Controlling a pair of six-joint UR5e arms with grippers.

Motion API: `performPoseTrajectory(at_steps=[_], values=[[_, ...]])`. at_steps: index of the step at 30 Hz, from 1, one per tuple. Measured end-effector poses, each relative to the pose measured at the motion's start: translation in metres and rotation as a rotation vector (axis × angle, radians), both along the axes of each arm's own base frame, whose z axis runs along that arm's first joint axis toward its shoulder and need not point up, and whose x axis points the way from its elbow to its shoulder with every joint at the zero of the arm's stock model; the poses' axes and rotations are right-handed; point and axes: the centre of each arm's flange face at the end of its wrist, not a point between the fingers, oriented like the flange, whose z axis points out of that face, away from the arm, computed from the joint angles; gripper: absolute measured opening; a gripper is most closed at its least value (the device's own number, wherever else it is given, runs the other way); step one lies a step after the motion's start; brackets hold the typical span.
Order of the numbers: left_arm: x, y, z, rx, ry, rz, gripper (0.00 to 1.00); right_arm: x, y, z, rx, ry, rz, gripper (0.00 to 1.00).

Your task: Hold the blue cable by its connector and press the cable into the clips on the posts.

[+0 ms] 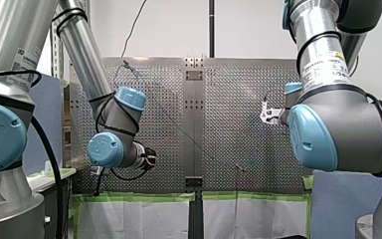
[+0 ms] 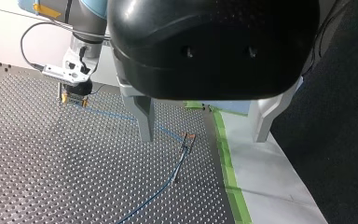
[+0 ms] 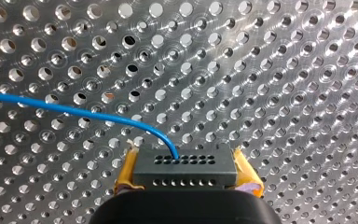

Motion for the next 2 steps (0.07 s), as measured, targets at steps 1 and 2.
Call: performPoseTrajectory(at_steps=[1, 2], values=[[0.0, 0.0, 0.0, 0.0, 0.0, 0.0, 1.0, 0.0, 0.0, 0.0, 0.0, 0.0, 0.0, 0.0], [0.0, 0.0, 0.0, 0.0, 0.0, 0.0, 1.0, 0.0, 0.0, 0.0, 0.0, 0.0, 0.0, 0.0]])
